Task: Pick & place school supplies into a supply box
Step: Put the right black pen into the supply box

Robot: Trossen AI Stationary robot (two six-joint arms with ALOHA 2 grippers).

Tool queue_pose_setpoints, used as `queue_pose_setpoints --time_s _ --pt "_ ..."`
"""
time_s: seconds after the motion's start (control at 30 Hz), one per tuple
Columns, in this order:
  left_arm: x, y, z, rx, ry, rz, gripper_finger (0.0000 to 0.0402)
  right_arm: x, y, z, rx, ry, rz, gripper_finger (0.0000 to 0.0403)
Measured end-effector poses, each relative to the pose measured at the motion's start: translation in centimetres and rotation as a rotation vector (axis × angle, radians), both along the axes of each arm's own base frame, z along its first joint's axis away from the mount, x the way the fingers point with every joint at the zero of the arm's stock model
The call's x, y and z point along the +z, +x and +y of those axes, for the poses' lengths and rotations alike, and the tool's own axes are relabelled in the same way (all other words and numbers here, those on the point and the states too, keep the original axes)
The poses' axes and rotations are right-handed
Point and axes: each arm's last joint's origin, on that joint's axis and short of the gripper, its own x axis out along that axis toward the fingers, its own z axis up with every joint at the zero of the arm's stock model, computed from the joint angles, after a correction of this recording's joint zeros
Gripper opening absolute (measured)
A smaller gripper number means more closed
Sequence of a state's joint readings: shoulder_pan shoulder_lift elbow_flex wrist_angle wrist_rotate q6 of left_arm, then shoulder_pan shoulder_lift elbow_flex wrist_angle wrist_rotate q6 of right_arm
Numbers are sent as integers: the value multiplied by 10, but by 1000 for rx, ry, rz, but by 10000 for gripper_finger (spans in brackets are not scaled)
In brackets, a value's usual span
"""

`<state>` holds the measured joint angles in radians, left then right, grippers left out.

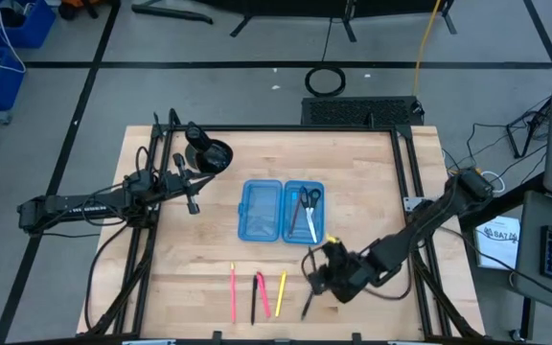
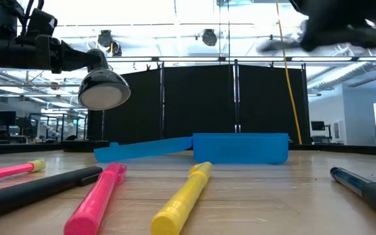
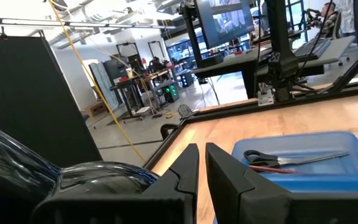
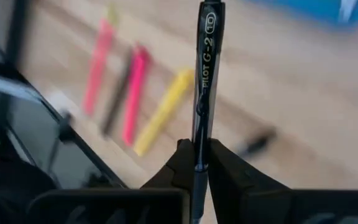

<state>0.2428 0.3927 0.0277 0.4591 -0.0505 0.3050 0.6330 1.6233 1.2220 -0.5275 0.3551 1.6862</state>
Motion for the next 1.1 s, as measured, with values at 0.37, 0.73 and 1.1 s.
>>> queue_pose_setpoints --time_s 0.37,0.73,1.1 --pt "0 0 0 1 1 -3 35 26 16 -68 -107 -189 -56 17" --pt "0 0 0 1 1 -2 35 24 40 -149 -63 -132 28 17" --pt "0 0 0 0 0 -1 35 -14 33 -192 -118 -65 85 17"
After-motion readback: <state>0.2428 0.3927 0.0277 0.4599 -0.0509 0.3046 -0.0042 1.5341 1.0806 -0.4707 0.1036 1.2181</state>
